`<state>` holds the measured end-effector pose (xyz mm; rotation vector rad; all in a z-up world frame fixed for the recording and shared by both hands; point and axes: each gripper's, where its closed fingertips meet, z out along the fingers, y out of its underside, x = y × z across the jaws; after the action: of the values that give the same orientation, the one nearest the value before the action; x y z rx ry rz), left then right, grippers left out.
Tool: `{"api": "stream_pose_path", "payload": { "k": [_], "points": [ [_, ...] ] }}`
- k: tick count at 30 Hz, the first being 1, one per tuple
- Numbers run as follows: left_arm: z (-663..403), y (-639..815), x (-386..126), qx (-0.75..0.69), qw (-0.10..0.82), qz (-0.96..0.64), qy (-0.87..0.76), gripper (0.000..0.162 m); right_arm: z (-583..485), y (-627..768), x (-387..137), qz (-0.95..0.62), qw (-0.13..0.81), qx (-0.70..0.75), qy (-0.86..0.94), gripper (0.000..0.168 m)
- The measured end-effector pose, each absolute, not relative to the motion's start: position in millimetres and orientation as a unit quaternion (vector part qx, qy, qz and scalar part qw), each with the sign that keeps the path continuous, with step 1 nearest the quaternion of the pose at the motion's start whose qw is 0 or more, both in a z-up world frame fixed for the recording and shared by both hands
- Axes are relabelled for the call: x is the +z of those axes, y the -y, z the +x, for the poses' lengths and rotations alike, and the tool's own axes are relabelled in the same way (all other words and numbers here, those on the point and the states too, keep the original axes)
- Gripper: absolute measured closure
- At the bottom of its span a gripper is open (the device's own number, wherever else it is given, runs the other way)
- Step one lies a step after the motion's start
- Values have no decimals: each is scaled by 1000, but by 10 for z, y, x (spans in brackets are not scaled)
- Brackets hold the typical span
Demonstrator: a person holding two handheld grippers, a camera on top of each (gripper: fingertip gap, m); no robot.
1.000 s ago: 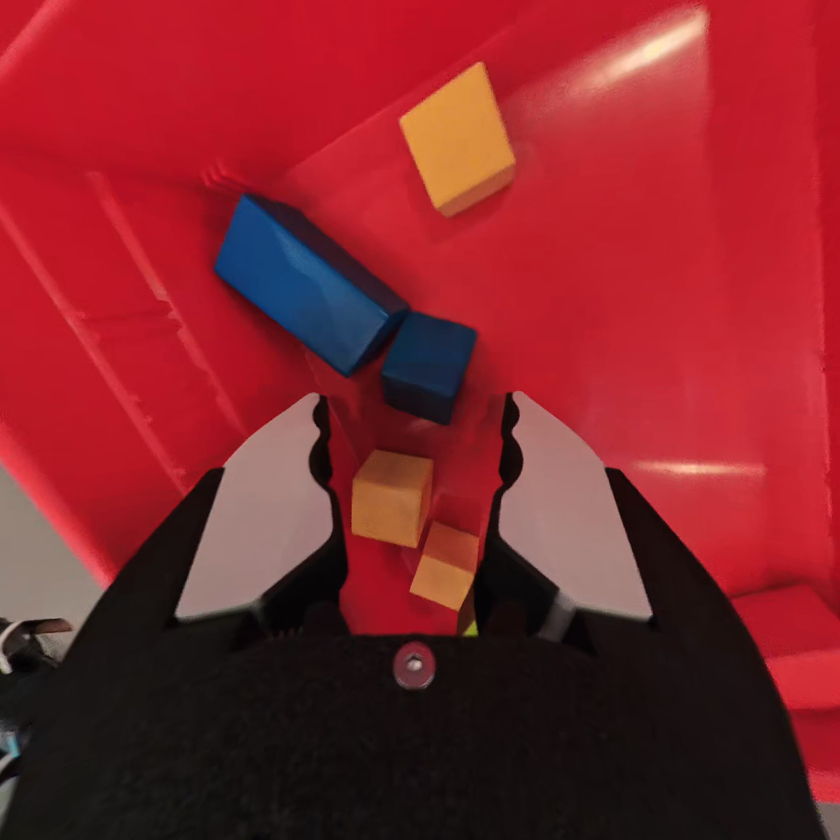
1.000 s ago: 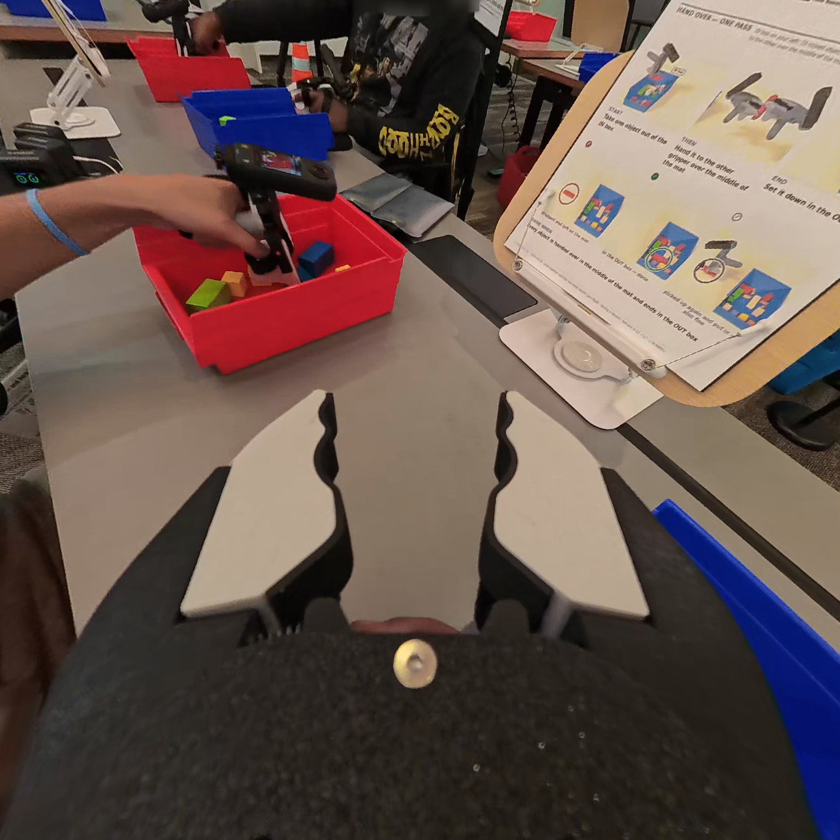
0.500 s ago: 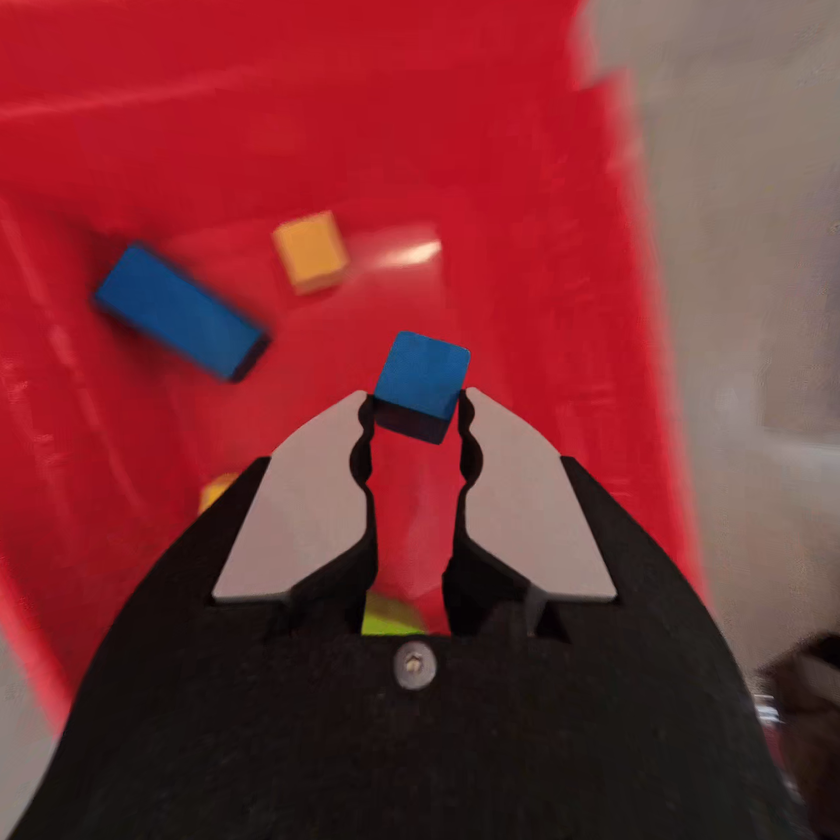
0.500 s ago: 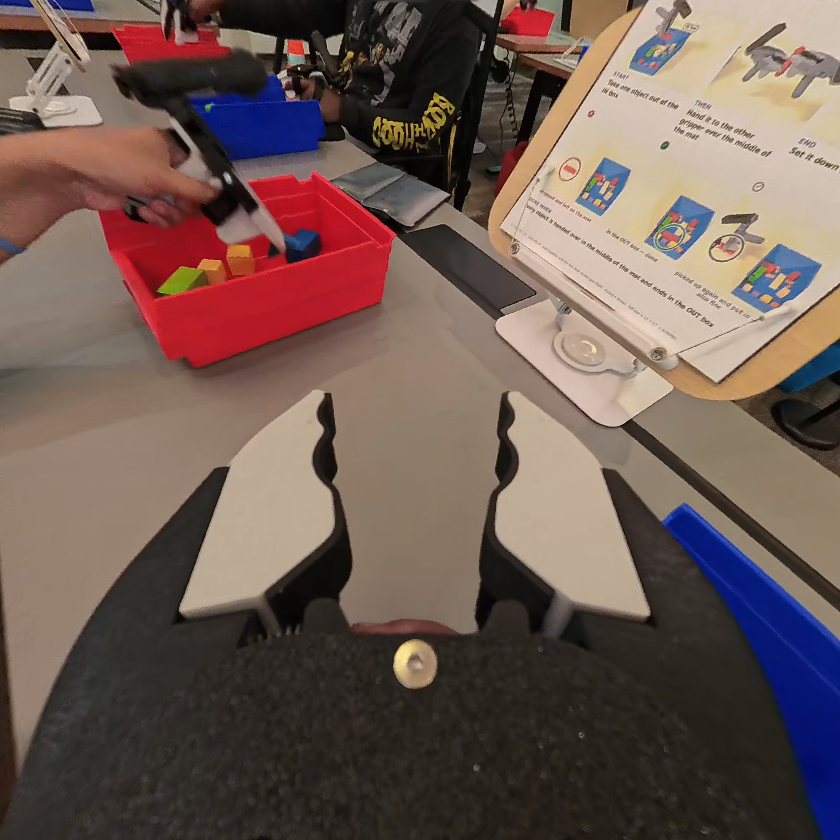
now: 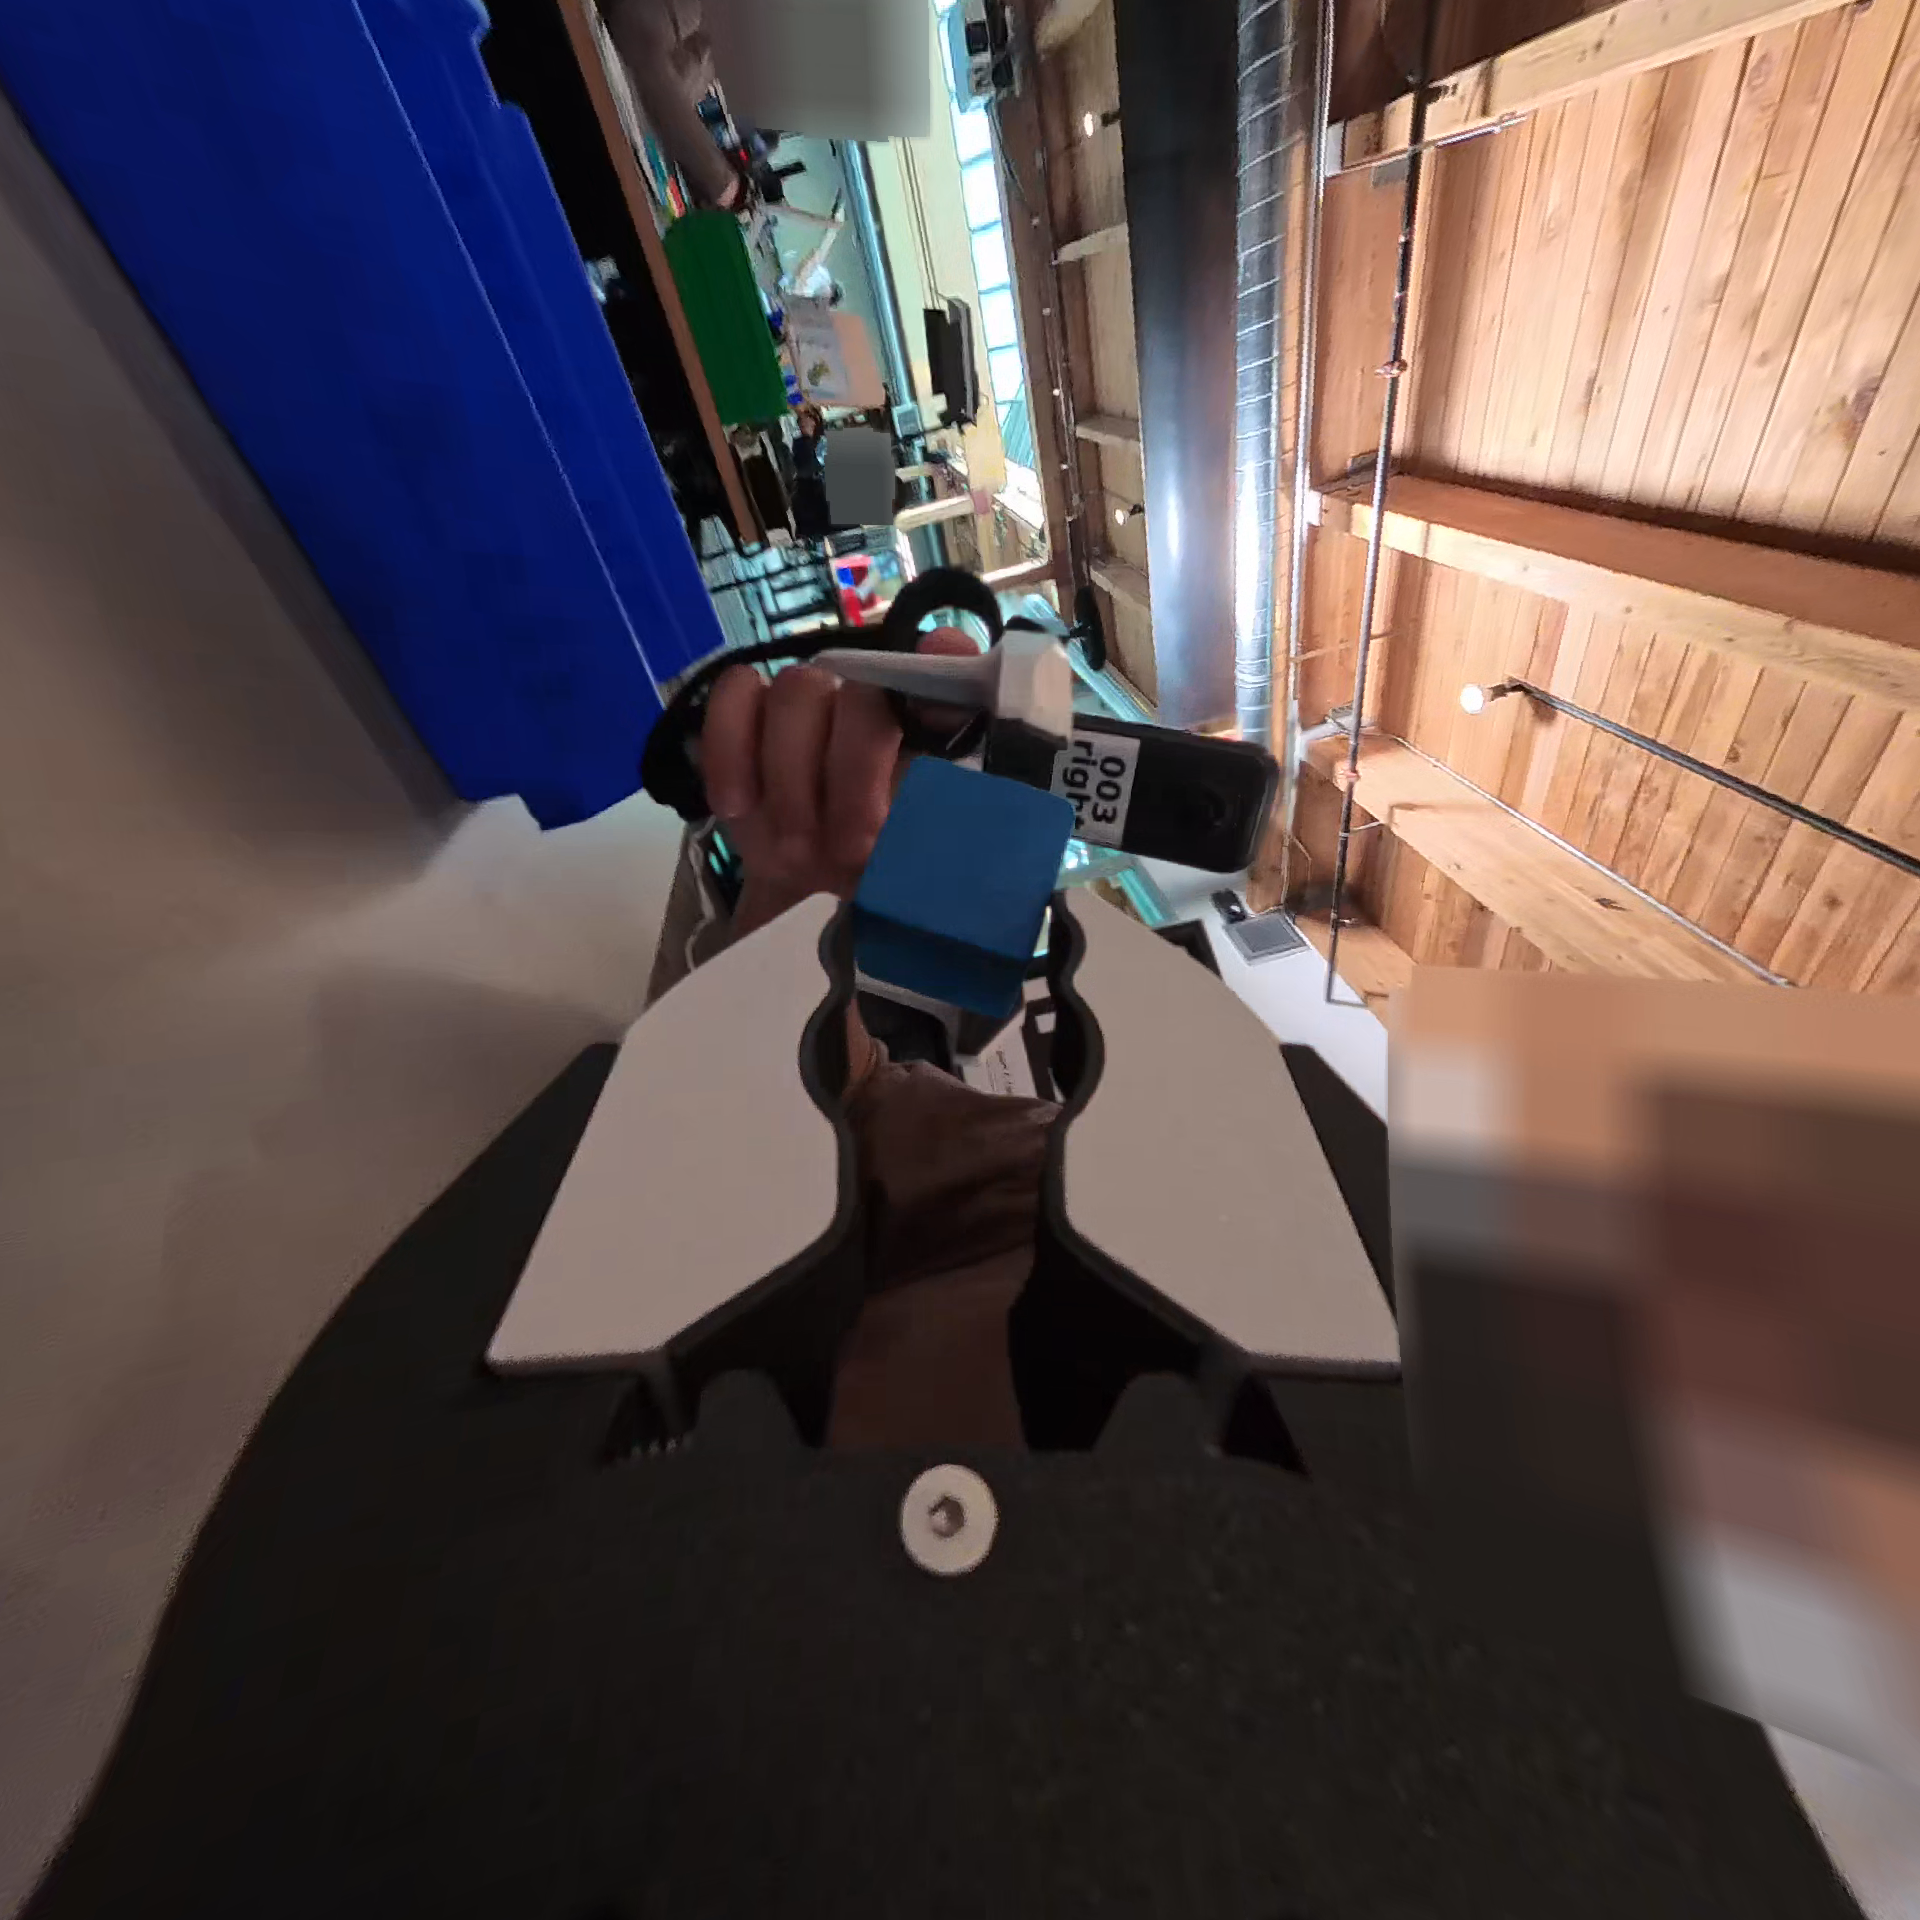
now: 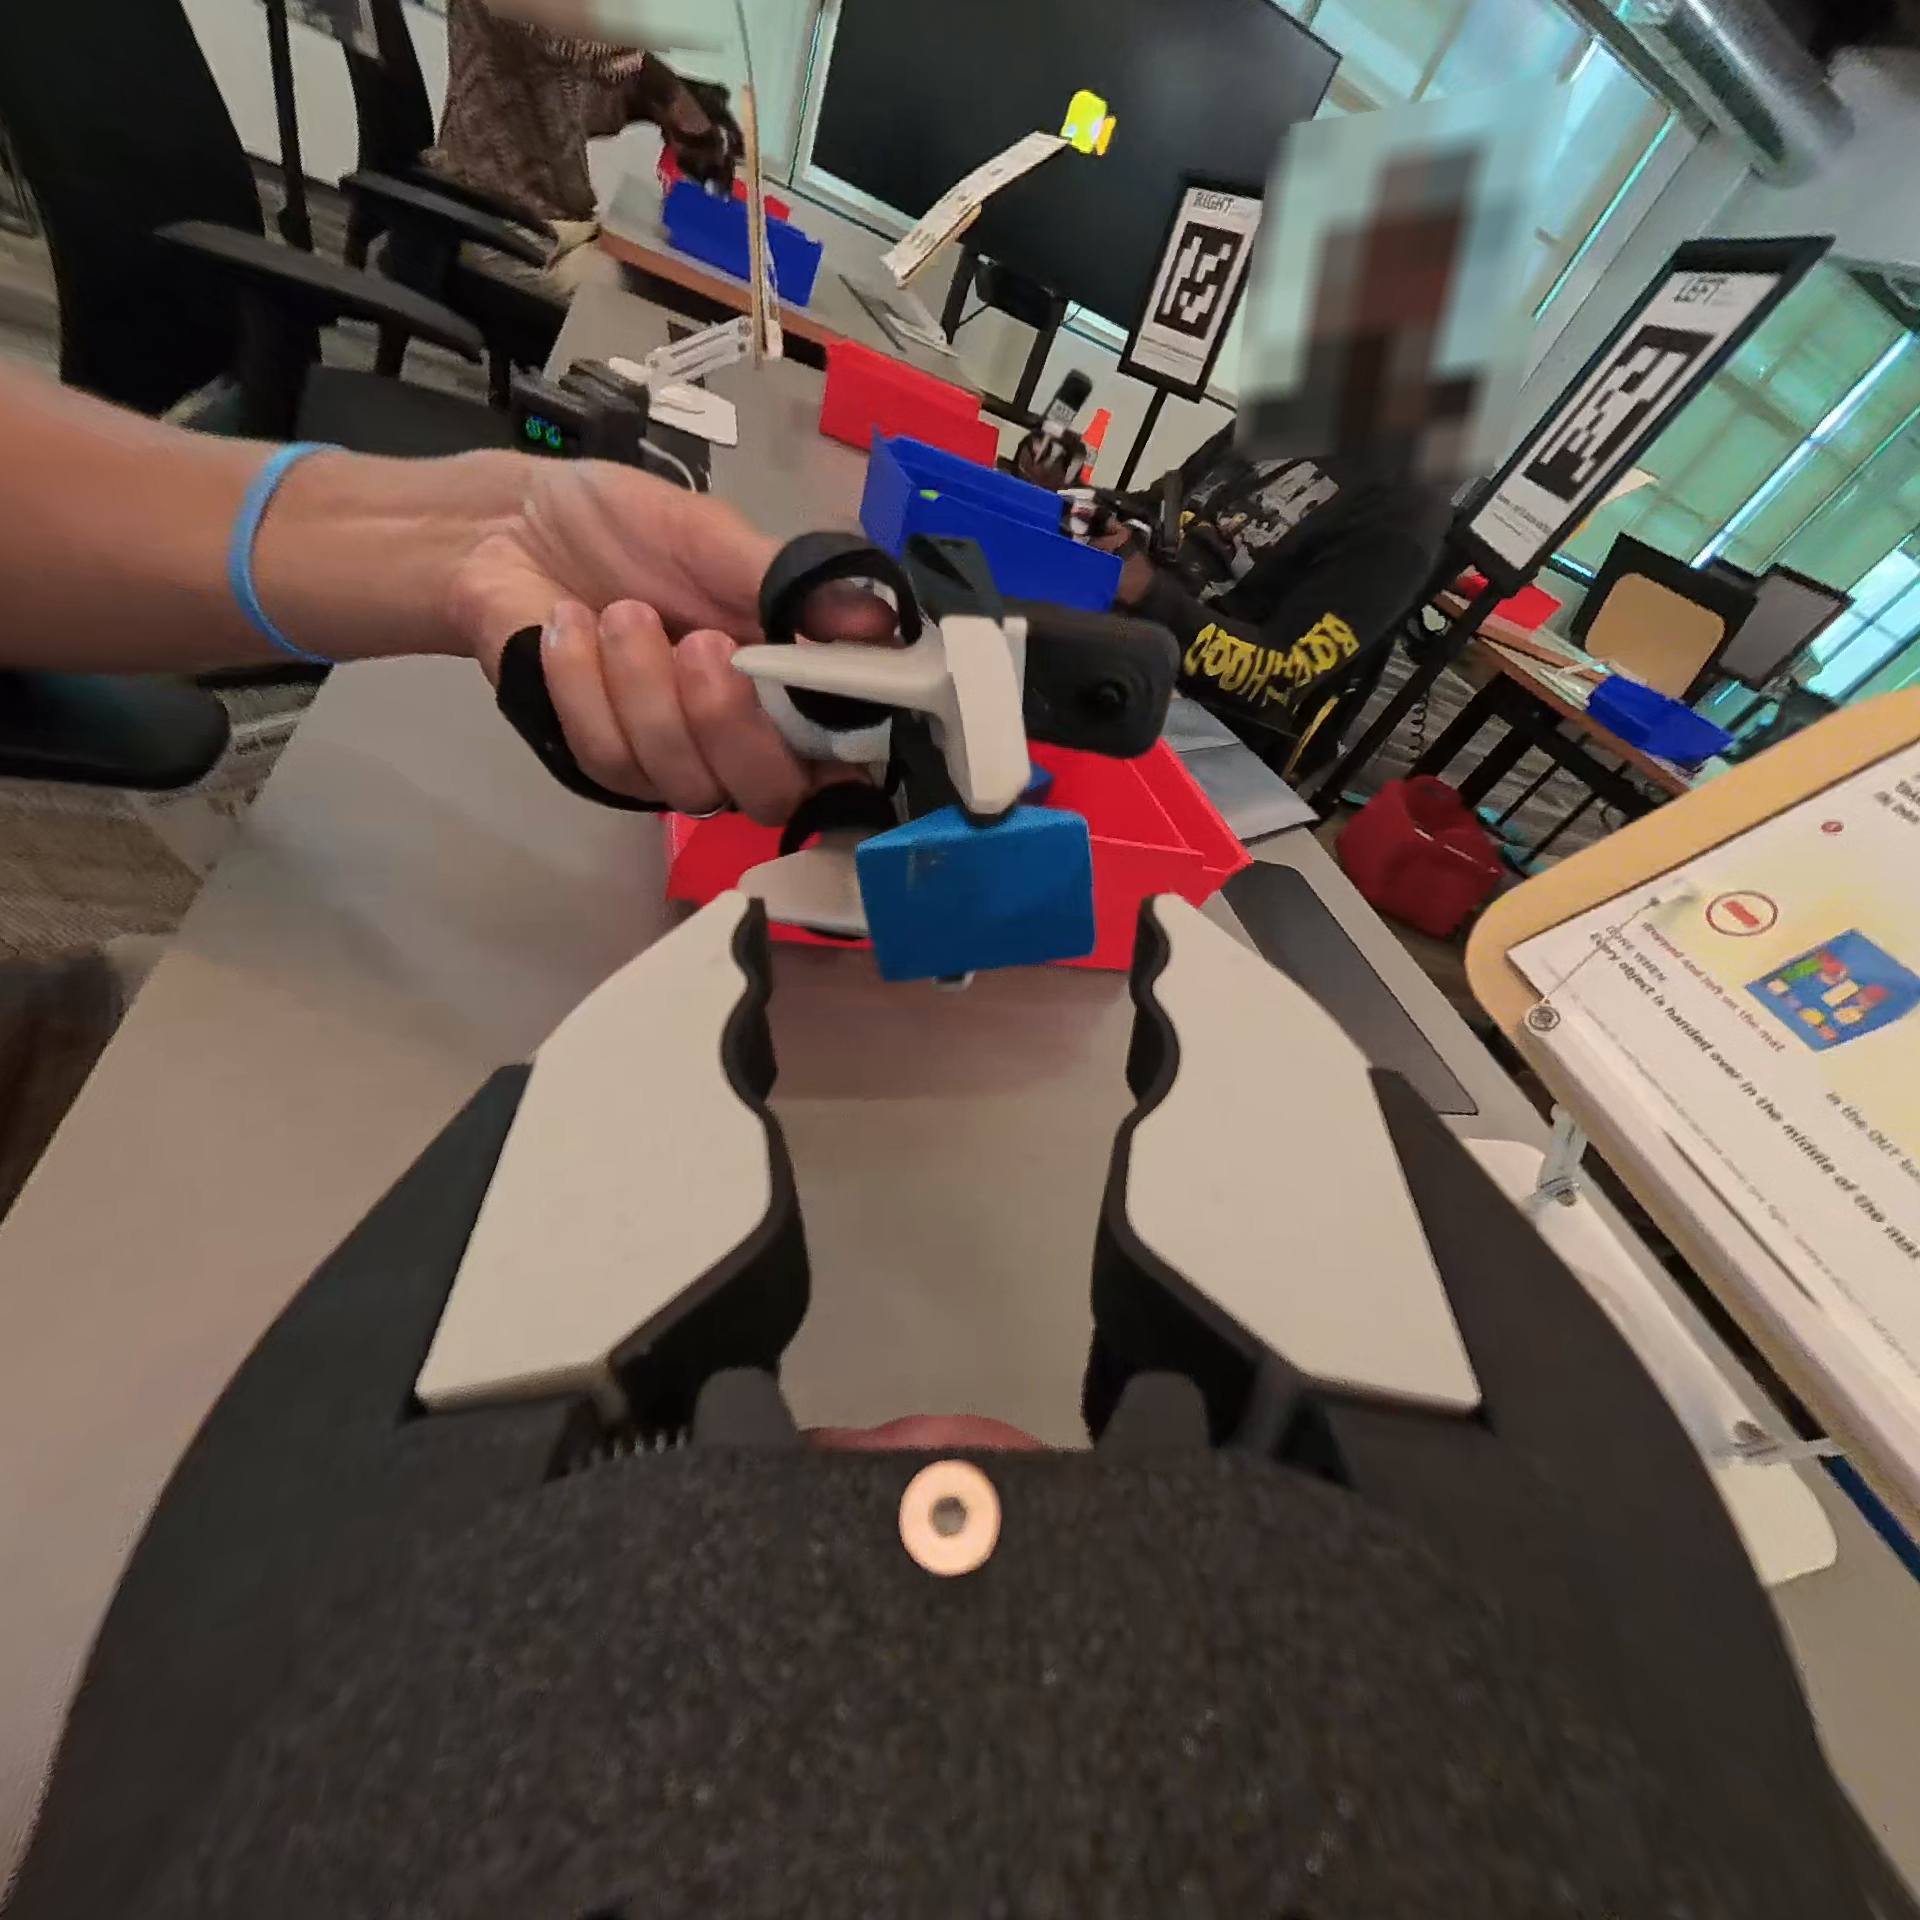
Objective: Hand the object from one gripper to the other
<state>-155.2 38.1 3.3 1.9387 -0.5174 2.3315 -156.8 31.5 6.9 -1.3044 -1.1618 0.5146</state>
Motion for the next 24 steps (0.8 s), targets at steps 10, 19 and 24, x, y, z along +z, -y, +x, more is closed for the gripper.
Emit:
{"api": "stream_pose_path", "payload": {
  "k": [10,19,24],
  "points": [
    [-1498,-248,-18,770,70,618,144,127,-1651,-329,-48,-549,619,176,533,120],
    [-1660,-158,-216,663,-107,700,242,103,-1339,-407,282,-574,641,165,482,121],
    [-1975,46,-771,458,-308,768,326,106,-21,-893,616,-692,659,111,273,121]
  ]
}}
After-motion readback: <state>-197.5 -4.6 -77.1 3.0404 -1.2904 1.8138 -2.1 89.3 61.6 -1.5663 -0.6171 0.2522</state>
